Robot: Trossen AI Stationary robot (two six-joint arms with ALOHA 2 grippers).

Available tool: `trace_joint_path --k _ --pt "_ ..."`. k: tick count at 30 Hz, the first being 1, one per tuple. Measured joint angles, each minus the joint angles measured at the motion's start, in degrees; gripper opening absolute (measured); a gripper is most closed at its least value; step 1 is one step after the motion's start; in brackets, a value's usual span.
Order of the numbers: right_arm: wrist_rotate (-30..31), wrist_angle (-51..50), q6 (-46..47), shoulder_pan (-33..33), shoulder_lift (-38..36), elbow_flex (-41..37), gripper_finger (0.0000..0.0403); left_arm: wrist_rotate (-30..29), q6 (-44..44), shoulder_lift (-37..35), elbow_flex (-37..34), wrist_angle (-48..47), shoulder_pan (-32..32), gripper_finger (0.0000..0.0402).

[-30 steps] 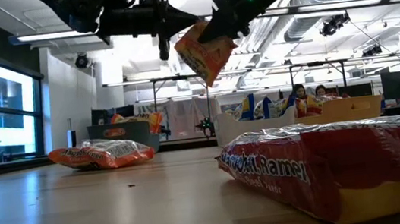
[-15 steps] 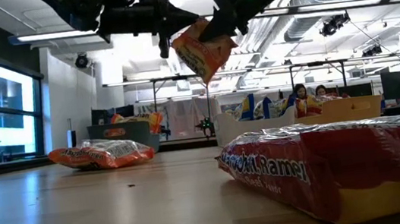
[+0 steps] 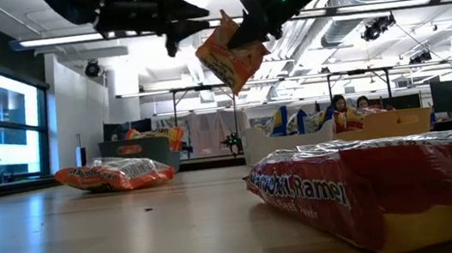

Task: Sort Maruchan noodles
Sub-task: Put the right orange noodle pack into the blue bin

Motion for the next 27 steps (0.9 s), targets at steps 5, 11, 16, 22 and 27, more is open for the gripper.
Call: trace_joint_path --k 5,11,16,22,27 --pt "0.16 -0.38 -0.15 -1.72 -1.91 0.00 0.0086 -4.72 8.67 -5.71 -3.05 -5.67 0.05 0.0150" --pt "-0.46 7.37 -0.15 -3.76 -5.56 -5.08 0.0085 -7.40 8.00 -10.82 -16.86 10.40 -0.21 0.0158" --pt "-7.36 34.47 2.85 -5.09 -7.89 -16.10 0.0085 -7.37 1.24 -10.59 -29.62 37.86 -0.22 0.0158" --pt "-17.17 68.29 8.50 -5.85 -5.97 -22.94 0.0085 -7.93 -5.99 -5.75 -31.12 60.25 -0.22 0.0159" --pt "-22.38 76.07 9.51 -5.45 -5.47 -20.85 0.0085 -7.50 -5.85 -1.77 -23.71 61.56 -0.59 0.0181"
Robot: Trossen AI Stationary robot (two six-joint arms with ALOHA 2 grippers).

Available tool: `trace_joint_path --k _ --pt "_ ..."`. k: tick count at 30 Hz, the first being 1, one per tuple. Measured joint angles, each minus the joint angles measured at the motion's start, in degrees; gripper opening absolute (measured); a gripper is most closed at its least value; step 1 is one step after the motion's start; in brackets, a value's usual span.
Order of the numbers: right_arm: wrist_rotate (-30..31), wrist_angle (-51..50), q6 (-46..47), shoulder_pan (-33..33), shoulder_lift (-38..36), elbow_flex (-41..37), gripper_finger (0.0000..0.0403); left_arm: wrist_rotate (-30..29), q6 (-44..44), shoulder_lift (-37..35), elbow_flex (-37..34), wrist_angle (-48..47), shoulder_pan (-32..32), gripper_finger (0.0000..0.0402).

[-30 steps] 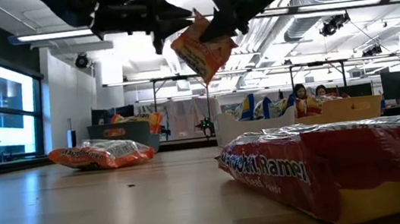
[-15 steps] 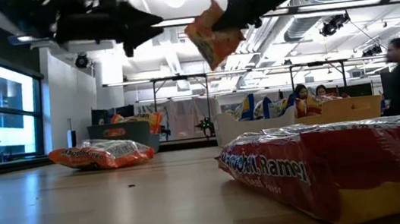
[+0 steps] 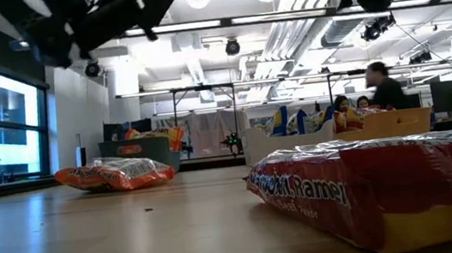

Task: Sort Maruchan noodles
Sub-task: Put the right orange noodle pack into the blue bin

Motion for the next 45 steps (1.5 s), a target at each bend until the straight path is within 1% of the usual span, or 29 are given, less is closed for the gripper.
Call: trace_joint_path --k 4,7,14,19,24,29,33,38,45 --pt "-2.21 -0.03 -0.33 1.33 0.00 3.47 0.0085 0.44 4.24 4.53 8.10 -0.22 -1.85 0.0209" --pt "-4.06 -0.09 -0.65 2.06 0.00 5.16 0.0085 3.35 6.41 7.82 14.27 -0.52 -3.36 0.0224" --pt "-4.98 -0.28 0.66 2.06 0.02 6.21 0.0085 4.78 6.41 13.95 24.13 -1.13 -4.80 0.0230" --pt "-5.31 -0.28 0.87 2.17 0.04 6.21 0.0085 9.16 4.89 17.35 29.81 -1.17 -5.32 0.0230" --pt "-5.40 -0.26 0.87 2.28 0.04 6.21 0.0085 10.15 5.18 19.21 33.01 -1.77 -5.79 0.0230" --pt "-5.46 -0.44 0.87 2.28 0.04 6.21 0.0085 11.06 5.44 19.84 34.64 -2.70 -5.92 0.0229" --pt "-5.36 -1.31 0.18 2.30 0.04 6.21 0.0085 13.86 5.37 19.83 36.32 -5.97 -5.95 0.0221" --pt "-4.74 -3.45 -0.63 2.30 0.04 6.21 0.0085 13.88 7.77 19.83 38.59 -11.97 -6.14 0.0210" --pt "-4.58 -5.29 -1.33 2.30 0.04 6.19 0.0085 15.15 8.83 19.83 40.95 -17.80 -6.14 0.0202"
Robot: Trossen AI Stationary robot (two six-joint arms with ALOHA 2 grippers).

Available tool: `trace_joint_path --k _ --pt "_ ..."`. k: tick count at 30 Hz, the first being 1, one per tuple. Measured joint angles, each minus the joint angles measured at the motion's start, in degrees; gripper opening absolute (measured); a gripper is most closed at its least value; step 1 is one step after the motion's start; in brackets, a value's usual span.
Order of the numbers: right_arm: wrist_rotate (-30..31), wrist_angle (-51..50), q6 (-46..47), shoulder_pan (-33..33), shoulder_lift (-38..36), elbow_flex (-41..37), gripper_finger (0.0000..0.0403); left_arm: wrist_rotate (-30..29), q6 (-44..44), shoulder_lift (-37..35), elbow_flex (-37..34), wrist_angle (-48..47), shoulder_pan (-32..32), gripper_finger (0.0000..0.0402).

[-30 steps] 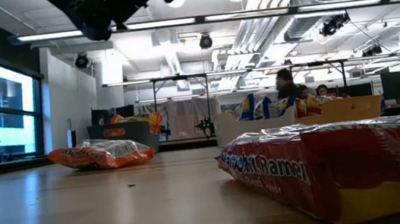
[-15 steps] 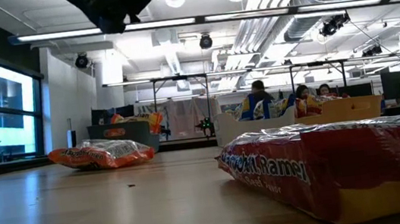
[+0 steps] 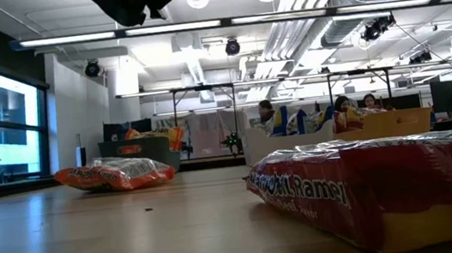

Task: Sort Maruchan noodles
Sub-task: Put the right orange noodle pack into the blue bin

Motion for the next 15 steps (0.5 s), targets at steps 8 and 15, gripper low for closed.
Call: trace_joint_path --k 8,15 --pt "0.64 -2.24 -1.29 0.07 -0.09 -0.01 0.0090 2.64 0.97 0.00 0.57 -1.18 0.84 0.0126" --pt "4.34 -3.99 -2.40 0.59 0.00 -0.03 0.0147 6.79 -3.98 -0.21 0.61 -1.49 3.59 0.0125"
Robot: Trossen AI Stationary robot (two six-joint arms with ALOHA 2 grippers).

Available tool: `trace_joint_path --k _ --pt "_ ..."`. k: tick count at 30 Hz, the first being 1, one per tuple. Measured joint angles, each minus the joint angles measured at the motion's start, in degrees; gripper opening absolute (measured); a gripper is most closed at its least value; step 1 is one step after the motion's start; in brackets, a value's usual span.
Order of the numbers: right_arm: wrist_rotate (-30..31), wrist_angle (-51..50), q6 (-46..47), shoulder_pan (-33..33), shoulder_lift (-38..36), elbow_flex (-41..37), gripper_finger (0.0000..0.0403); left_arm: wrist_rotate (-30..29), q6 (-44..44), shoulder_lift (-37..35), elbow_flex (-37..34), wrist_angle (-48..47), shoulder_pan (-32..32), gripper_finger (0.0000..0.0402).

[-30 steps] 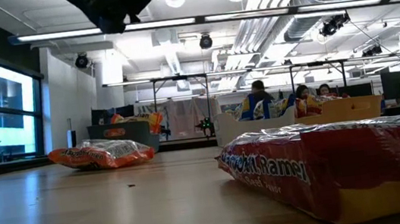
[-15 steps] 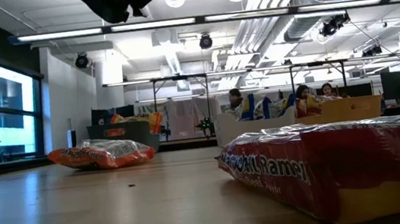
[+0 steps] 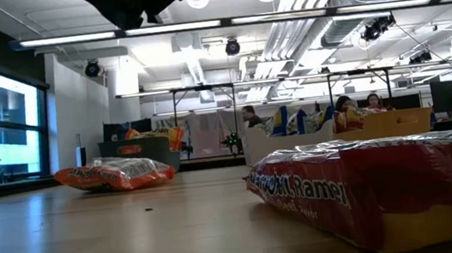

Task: Sort Maruchan noodles
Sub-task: Put the right orange noodle pack into the blue bin

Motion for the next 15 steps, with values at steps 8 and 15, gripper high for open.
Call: trace_joint_path --k 8,15 --pt "4.25 -7.07 -4.04 -0.72 -0.48 0.00 0.0216 5.76 4.03 -5.25 0.00 -18.50 4.70 0.0124" --pt "8.07 -21.99 -9.61 -1.90 -3.49 0.00 0.0211 2.40 21.93 -15.63 0.30 -55.67 10.12 0.0124"
